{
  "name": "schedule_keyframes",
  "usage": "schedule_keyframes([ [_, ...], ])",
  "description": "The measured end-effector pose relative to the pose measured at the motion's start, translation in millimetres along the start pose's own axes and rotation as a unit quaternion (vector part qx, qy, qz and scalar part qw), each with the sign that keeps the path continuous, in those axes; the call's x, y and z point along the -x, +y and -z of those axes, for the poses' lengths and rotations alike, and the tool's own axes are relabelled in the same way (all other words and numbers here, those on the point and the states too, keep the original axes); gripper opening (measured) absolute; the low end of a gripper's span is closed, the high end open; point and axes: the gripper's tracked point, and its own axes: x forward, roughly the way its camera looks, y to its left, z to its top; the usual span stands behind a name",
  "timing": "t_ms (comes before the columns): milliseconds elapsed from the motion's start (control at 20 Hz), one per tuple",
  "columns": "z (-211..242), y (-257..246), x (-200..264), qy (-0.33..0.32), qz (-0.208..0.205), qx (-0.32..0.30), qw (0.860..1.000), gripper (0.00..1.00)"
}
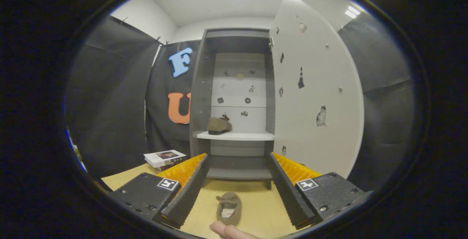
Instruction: Open the shoe cabinet door, grab the shoes and put them into the shoe cabinet, then close the shoe cabinet door.
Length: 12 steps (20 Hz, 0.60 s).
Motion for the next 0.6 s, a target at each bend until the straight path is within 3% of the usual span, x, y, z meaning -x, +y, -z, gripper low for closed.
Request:
schedule_keyframes([
  [350, 118, 27, -90, 0.078, -0.001, -0.011, 0.997, 1.0],
  [600, 201, 33, -115, 0.169, -0.004, -0.034, 0.985, 1.0],
])
